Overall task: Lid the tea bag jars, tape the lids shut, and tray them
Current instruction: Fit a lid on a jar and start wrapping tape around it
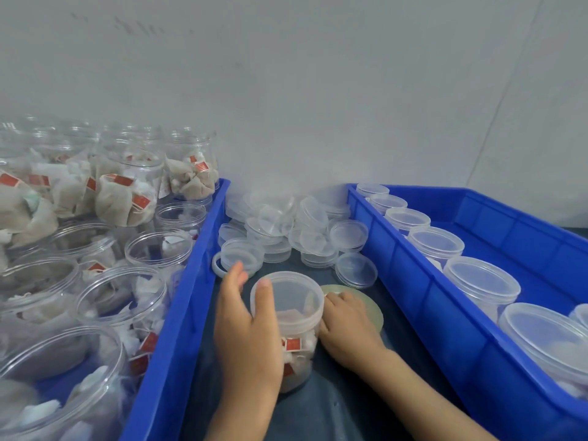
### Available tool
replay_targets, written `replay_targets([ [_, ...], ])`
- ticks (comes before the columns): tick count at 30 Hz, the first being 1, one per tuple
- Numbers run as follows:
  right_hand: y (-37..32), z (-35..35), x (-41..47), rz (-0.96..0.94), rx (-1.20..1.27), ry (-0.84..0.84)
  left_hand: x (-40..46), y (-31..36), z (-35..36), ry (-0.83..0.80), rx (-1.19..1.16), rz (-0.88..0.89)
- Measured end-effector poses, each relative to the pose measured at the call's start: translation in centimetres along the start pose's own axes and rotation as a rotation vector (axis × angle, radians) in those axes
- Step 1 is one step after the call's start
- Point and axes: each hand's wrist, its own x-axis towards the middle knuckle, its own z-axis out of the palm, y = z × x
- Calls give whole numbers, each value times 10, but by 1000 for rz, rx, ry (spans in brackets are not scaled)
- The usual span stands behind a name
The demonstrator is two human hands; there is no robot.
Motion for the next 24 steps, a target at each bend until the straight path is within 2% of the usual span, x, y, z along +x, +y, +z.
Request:
replay_targets([
  [4,-3,-18,-3,84,127,-64,-4,-23,1,-152,-129,-96],
  [6,-7,-24,-10,122,240,20,-4,-24,4,-149,-210,-114],
  [7,-11,-26,-16,172,369,142,-4,-24,6,-135,-233,-107],
  [9,-21,-33,-29,281,812,332,-4,-25,10,-80,-253,-77],
  [11,-29,-41,-38,294,1216,316,-4,-28,14,-25,-262,-36],
  [12,-32,-43,-41,297,1309,275,-4,-29,15,-4,-267,-22],
  [19,-37,-47,-38,416,1497,155,-1,-36,22,59,-278,4],
  [24,-30,-41,-34,405,1486,154,0,-37,22,64,-279,23],
])
